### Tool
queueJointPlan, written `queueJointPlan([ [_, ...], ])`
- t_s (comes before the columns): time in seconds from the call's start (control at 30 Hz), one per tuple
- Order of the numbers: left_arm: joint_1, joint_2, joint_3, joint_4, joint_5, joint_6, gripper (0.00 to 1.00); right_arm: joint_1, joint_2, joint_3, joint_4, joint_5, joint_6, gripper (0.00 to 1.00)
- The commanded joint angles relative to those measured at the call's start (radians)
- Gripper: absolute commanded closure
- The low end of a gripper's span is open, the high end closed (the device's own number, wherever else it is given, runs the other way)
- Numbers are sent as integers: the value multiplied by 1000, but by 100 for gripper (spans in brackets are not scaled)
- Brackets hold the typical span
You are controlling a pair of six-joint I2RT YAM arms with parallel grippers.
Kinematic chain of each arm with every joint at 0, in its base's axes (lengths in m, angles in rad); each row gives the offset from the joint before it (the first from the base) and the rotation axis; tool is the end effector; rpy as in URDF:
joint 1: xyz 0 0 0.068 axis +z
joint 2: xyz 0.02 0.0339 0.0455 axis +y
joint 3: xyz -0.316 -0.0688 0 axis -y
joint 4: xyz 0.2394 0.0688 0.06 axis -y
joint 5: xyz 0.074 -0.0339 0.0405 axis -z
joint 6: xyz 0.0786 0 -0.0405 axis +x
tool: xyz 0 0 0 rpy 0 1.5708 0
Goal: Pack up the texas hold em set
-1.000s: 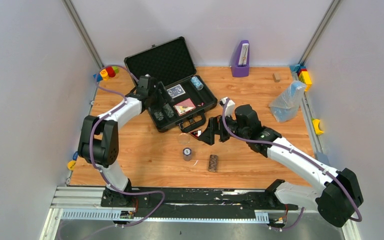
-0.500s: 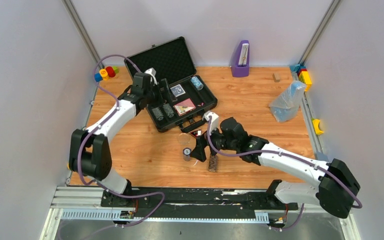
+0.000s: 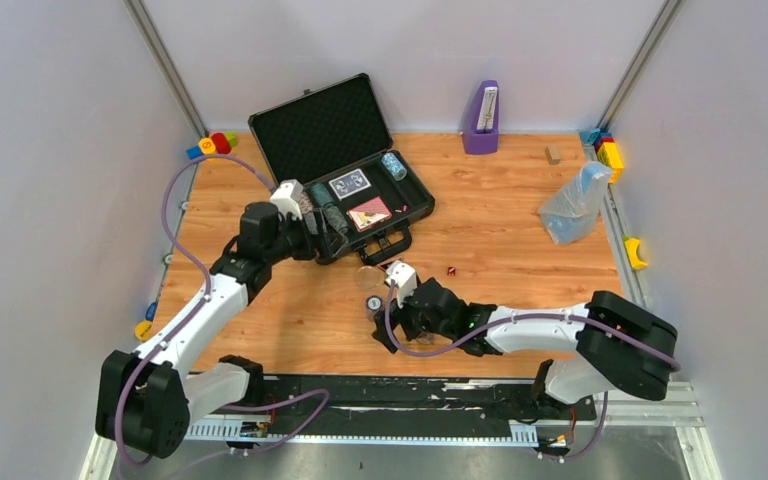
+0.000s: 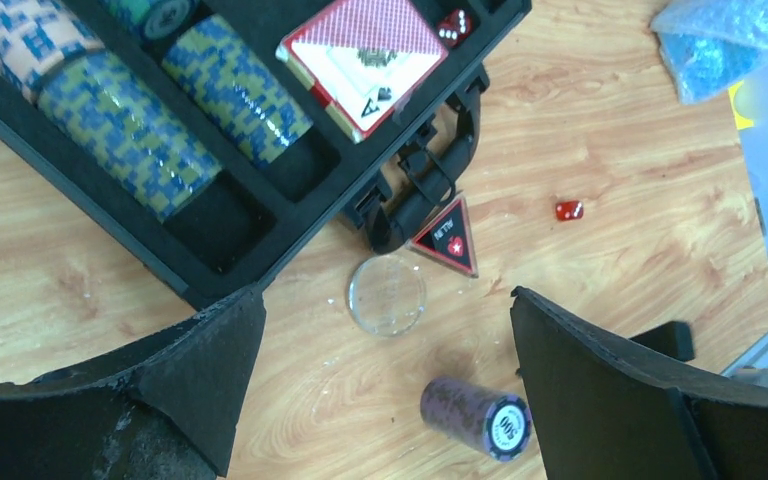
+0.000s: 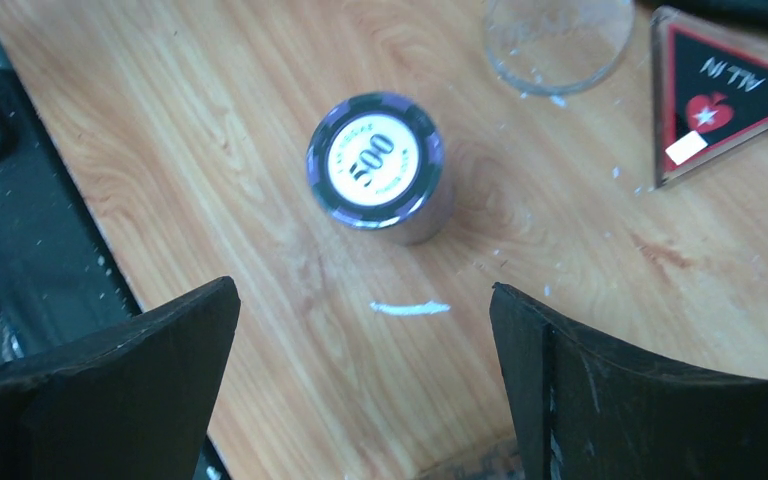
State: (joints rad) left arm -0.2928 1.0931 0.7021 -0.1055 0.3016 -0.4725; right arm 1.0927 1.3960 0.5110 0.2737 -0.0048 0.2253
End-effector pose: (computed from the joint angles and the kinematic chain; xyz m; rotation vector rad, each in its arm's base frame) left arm 0.2326 -0.0945 0.2874 0.0009 2.1367 -0.7732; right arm 0.1322 0.2559 0.1898 -0.9620 2.0704 0.7316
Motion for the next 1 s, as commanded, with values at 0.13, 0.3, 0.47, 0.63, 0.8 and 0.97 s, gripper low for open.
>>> queueJointPlan([
  [0.13, -1, -97, -227, 318, 50, -6, 0, 5, 126, 39, 148, 107, -69, 1],
  [0.3, -3, -165, -334, 418, 10, -21, 0, 5, 208, 105, 145, 140, -121, 7],
  [0.47, -3, -240, -363, 416, -40, -26, 0, 5, 268, 187, 113, 139, -144, 20],
  [0.63, -2, -293, -383, 415, -57, -36, 0, 2, 292, 243, 89, 130, -129, 46],
  [0.8, -2, -302, -392, 416, -58, -36, 0, -42, 258, 325, -82, 40, -51, 75],
  [0.97, -3, -299, -394, 423, -55, -33, 0, -106, 202, 388, -264, -98, 27, 88],
])
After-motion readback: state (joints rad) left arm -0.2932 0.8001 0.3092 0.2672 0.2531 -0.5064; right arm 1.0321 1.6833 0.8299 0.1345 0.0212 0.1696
